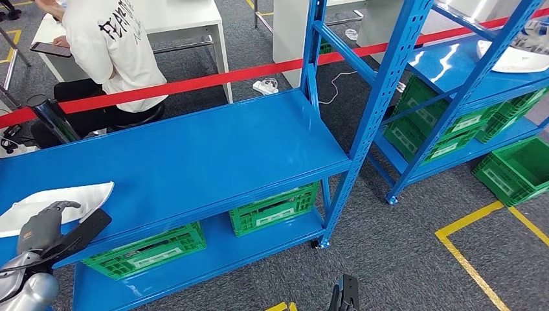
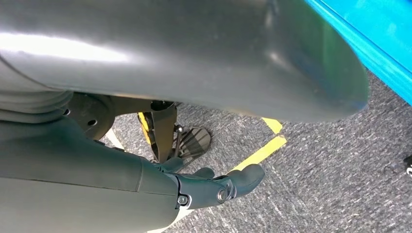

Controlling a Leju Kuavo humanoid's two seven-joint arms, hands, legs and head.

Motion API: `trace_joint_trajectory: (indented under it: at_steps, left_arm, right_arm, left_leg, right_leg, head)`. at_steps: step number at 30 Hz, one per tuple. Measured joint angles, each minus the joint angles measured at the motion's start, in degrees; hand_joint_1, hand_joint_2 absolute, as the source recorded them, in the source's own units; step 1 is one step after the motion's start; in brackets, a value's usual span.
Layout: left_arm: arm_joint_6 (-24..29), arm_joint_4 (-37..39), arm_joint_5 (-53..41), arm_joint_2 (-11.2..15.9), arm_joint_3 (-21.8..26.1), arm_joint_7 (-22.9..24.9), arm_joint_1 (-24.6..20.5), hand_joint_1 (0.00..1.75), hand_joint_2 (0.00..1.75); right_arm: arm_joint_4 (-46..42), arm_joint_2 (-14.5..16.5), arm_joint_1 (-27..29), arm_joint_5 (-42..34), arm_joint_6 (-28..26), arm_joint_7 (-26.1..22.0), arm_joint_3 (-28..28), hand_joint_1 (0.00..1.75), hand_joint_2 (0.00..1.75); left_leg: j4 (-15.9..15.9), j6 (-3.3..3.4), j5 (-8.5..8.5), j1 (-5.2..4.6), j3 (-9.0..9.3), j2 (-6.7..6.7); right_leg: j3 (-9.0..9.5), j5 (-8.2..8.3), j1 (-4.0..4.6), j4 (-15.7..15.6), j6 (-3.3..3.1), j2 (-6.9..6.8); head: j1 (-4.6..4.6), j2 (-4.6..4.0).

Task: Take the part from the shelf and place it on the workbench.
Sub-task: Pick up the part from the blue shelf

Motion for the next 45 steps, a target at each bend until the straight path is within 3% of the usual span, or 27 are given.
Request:
trace_joint_trajectory:
  at_steps: [10, 12, 14, 16, 21, 28, 31, 34, 38, 42, 45]
  left_arm:
    - [1.07, -0.02, -1.20, 0.47, 0.00, -0.63, -0.07, 1.75, 1.75]
    - [1.37, -0.02, -2.28, 0.51, 0.00, -0.36, -0.11, 1.75, 0.87]
    - [1.98, -0.02, -3.87, 0.52, -0.05, 0.01, -0.16, 1.75, 0.87]
    - [3.27, -0.01, -6.56, 0.55, -0.57, 1.00, -0.17, 1.75, 1.75]
    - [10.21, -0.01, -10.81, 0.70, -2.36, 2.56, 0.03, 1.75, 1.75]
    - [17.42, -1.48, -11.57, 0.31, -2.37, 0.07, 0.31, 1.75, 1.75]
    - [17.93, -4.15, -11.74, -0.66, 0.12, -5.50, 0.91, 1.75, 1.75]
    - [17.51, -6.12, -7.00, -3.02, 4.95, -15.83, 1.21, 1.75, 1.75]
    - [11.25, -10.97, 3.65, -6.24, 10.20, -26.80, 2.47, 1.75, 1.75]
    - [-2.65, -21.91, 17.33, -7.38, 11.17, -28.65, 7.02, 1.75, 1.75]
    - [-9.32, -31.58, 23.98, -7.49, 10.67, -28.91, 10.93, 1.75, 1.75]
  right_arm:
    - [0.00, 0.00, -0.02, 0.13, -0.03, 0.28, 0.00, 0.00, 0.00]
    - [0.00, 0.00, -0.02, 0.12, -0.01, 0.21, 0.00, 0.00, 0.00]
    - [0.00, 0.00, -0.03, 0.12, 0.00, 0.15, 0.00, 0.00, 0.00]
    - [0.00, 0.00, -0.03, 0.14, -0.01, 0.02, 0.01, 0.00, 0.00]
    - [0.00, -0.03, -0.03, 0.22, -0.14, -0.76, 0.01, 0.00, 0.00]
    - [0.00, -0.13, -0.06, 0.26, -0.33, -0.72, 0.01, 0.00, 0.00]
    - [0.00, -0.20, -0.06, 0.05, -0.44, -0.66, 0.01, 0.00, 0.00]
    - [0.00, -0.25, -0.08, -0.21, -0.72, -0.49, 0.00, 0.00, 0.00]
    - [0.00, -0.36, -0.08, -0.02, -0.98, 0.24, 0.01, 0.00, 0.00]
    - [0.00, -0.58, -0.03, 0.37, -0.72, 0.48, 0.01, 0.00, 0.00]
    - [0.00, -0.91, 0.00, 0.63, -0.29, 0.53, 0.02, 0.00, 0.00]
  left_leg:
    - [0.00, -0.01, -0.01, 0.00, 0.03, 0.01]
    - [0.00, -0.01, -0.01, 0.00, 0.05, 0.01]
    - [0.00, -0.01, 0.00, 0.00, 0.06, 0.01]
    - [0.00, -0.02, 0.00, 0.00, 0.07, 0.01]
    - [0.00, -0.03, 0.01, 0.00, 0.06, 0.01]
    - [0.00, -0.03, 0.01, 0.00, 0.06, 0.00]
    - [0.00, -0.03, 0.00, 0.00, 0.05, -0.01]
    - [0.01, -0.03, 0.00, -0.01, 0.03, -0.03]
    - [0.01, -0.02, 0.00, -0.04, 0.04, -0.02]
    - [0.01, -0.03, 0.00, -0.04, 0.04, 0.02]
    - [0.00, -0.03, 0.00, -0.03, 0.04, 0.01]
  right_leg:
    - [0.02, -0.01, 0.00, 0.01, -0.02, 0.00]
    - [0.02, -0.02, 0.00, 0.02, -0.02, 0.00]
    - [0.03, -0.02, 0.00, 0.03, -0.02, 0.00]
    - [0.03, -0.02, 0.00, 0.04, -0.02, 0.00]
    - [0.01, -0.01, 0.00, 0.06, -0.03, 0.00]
    - [-0.01, -0.02, -0.01, 0.06, -0.04, 0.00]
    - [-0.02, -0.02, -0.01, 0.05, -0.04, -0.01]
    - [-0.01, -0.01, -0.02, 0.04, -0.03, -0.07]
    - [0.01, 0.00, -0.04, 0.04, -0.01, -0.07]
    - [-0.02, 0.02, -0.03, 0.05, 0.00, -0.02]
    - [-0.06, -0.01, -0.02, 0.05, -0.03, -0.03]
  head:
    - [0.01, 0.00]
    - [0.01, 0.00]
    - [0.01, 0.00]
    - [0.00, 0.00]
    - [0.01, 0.00]
    - [0.01, 0.00]
    - [0.01, 0.00]
    - [0.01, 0.00]
    - [0.02, 0.00]
    - [0.01, 0.00]
    - [0.01, 0.00]
